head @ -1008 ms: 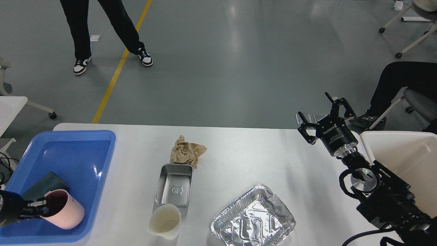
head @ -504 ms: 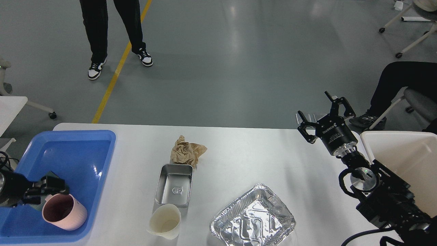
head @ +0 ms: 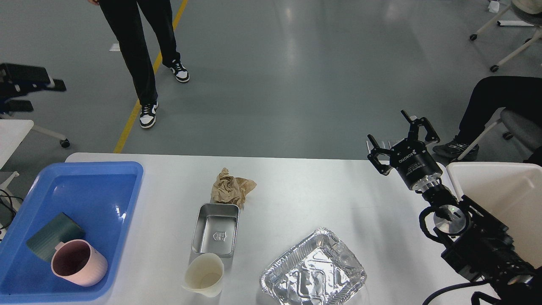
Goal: Tidy desktop
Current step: 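Raise the left gripper away from the blue bin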
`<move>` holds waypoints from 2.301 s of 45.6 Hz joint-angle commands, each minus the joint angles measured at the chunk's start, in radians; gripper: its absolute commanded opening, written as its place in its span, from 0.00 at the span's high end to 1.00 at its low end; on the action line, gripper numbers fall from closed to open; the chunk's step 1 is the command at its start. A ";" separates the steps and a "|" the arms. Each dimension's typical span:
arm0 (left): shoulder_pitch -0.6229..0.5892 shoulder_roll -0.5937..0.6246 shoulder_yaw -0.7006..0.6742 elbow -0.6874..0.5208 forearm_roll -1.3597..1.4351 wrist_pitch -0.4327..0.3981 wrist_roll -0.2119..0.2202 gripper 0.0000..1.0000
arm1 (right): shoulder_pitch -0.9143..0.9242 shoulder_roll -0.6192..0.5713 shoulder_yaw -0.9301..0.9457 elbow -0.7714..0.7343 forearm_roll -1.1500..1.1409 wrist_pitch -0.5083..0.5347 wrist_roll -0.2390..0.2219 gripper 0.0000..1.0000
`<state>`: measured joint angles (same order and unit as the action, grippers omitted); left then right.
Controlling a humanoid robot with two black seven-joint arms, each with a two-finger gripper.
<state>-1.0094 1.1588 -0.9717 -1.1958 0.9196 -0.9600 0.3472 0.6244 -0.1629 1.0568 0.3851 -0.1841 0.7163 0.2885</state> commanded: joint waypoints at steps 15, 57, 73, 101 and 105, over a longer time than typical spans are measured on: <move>-0.123 0.099 0.014 -0.008 -0.105 0.000 0.006 0.04 | 0.005 0.013 0.000 0.001 -0.021 -0.014 0.000 0.00; 0.067 0.047 0.240 -0.194 -0.110 0.000 0.018 0.04 | -0.011 0.013 -0.001 0.052 -0.049 -0.031 0.000 0.00; 0.207 0.635 0.330 -0.490 -0.188 0.000 -0.403 0.07 | -0.011 0.019 -0.001 0.070 -0.052 -0.047 0.000 0.00; -0.639 0.878 0.958 -0.452 -0.137 0.000 -0.301 0.07 | -0.011 0.019 -0.001 0.090 -0.066 -0.058 0.000 0.00; -0.708 0.857 1.034 -0.446 -0.136 0.000 -0.263 0.07 | -0.011 0.026 -0.001 0.090 -0.066 -0.058 -0.002 0.00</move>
<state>-1.6152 2.0402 -0.0358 -1.6524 0.7838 -0.9600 0.0238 0.6121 -0.1441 1.0553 0.4755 -0.2501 0.6584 0.2884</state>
